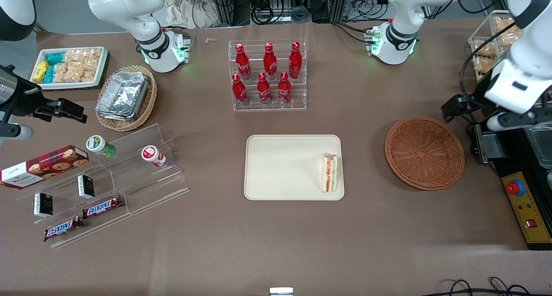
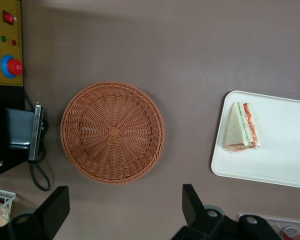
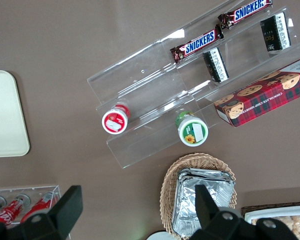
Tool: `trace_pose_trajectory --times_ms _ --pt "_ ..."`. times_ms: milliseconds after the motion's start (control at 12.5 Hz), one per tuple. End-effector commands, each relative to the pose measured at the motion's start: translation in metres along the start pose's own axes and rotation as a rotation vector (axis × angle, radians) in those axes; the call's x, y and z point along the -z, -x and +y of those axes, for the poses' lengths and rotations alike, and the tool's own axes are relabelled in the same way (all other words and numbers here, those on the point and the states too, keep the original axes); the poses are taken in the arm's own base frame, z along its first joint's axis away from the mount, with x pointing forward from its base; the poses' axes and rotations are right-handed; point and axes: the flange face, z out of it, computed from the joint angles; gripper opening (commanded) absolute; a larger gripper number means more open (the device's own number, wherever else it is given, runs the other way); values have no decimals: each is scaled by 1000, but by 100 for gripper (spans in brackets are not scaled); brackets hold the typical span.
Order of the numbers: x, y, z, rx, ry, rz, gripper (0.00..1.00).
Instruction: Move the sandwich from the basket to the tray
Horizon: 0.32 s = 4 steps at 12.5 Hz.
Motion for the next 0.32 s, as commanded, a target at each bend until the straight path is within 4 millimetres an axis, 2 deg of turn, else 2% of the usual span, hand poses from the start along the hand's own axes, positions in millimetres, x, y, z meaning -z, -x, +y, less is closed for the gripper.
trace_pose_trajectory --times_ms 0,240 --pt "3 7 0 -11 21 -3 100" --pt "4 8 5 -23 24 -2 100"
